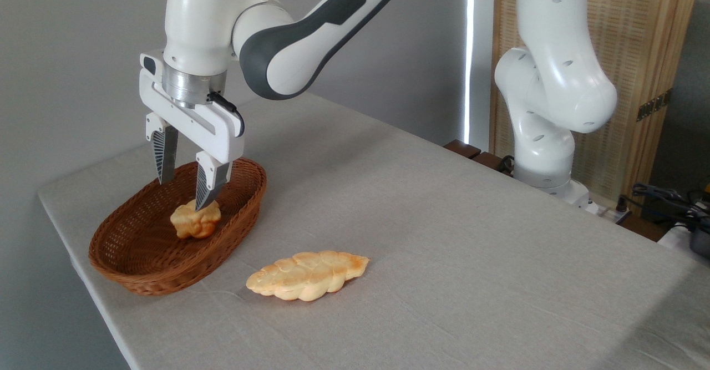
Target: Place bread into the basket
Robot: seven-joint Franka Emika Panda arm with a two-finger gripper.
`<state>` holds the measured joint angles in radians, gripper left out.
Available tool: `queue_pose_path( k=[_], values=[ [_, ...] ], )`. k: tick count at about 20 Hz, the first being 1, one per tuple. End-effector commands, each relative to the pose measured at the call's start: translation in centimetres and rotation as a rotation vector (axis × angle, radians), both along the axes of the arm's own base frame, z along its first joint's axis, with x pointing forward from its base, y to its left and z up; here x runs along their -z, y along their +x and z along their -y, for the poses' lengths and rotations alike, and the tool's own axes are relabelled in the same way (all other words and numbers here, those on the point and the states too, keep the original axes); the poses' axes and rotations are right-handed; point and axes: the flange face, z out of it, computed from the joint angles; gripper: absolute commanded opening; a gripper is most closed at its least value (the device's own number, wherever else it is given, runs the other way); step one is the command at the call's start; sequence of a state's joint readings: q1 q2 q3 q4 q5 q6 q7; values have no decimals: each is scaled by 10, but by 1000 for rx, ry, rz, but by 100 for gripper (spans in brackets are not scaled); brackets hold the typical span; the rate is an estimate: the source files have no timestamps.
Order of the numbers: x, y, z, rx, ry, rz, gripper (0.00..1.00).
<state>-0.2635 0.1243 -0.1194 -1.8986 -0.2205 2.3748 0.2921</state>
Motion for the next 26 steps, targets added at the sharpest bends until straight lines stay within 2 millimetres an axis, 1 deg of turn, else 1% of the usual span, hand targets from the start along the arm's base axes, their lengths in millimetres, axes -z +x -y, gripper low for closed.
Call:
queue_pose_path(
  k=[1,3,4,6,7,8,9,10,12,15,20,23,25,26],
  values=[
    [-33,-5,-21,20,92,-18,100],
    [-49,-6,-37,27,149,-65,100],
    [-62,-6,-48,35,172,-76,100],
    [-77,-7,-75,81,199,-97,100],
    [-81,-10,-85,107,212,-111,100],
    [-83,-14,-99,122,225,-139,100],
    [-85,-17,-118,137,236,-171,100],
    [-88,-21,-131,171,244,-188,100],
    [-90,-26,-147,249,256,-210,100],
    [-87,-29,-150,261,257,-237,100],
    [-97,-35,-153,249,251,-232,100],
    [-96,-34,-154,246,256,-235,100],
    [-97,-34,-160,243,307,-232,100],
    [-98,-32,-170,226,315,-231,100]
  ],
)
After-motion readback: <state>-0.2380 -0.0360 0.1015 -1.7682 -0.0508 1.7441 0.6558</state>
